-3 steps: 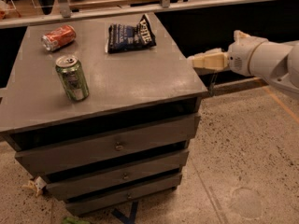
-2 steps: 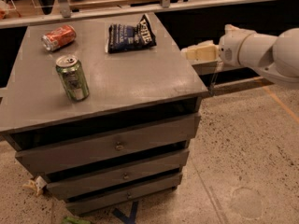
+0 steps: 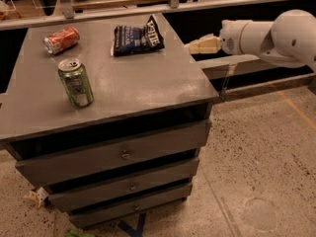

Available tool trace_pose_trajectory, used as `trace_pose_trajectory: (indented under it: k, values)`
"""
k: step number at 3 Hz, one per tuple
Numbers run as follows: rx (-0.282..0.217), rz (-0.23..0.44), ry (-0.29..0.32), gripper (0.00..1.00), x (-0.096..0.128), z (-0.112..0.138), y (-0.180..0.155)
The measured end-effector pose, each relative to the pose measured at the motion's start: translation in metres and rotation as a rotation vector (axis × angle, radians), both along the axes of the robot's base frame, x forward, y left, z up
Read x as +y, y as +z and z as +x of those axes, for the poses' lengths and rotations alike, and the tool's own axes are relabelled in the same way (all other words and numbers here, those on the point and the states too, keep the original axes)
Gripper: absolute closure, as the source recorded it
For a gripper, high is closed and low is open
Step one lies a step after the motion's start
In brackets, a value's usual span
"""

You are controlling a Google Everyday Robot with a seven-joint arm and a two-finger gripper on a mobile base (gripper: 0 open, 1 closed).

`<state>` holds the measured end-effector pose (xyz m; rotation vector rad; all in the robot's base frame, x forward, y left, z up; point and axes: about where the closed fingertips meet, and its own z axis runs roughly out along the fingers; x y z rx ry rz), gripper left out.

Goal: Move blue chip bag near green can

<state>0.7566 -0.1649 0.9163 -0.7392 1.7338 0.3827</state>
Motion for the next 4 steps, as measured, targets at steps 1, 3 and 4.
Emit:
trace_pose_trajectory:
  k: [1, 3, 4]
  values:
    - [0.013, -0.016, 0.058, 0.00, 0.018, 0.024, -0.006]
    - [0.040, -0.045, 0.096, 0.00, 0.046, 0.064, -0.022]
    - [0.076, -0.052, 0.103, 0.00, 0.059, 0.080, -0.035]
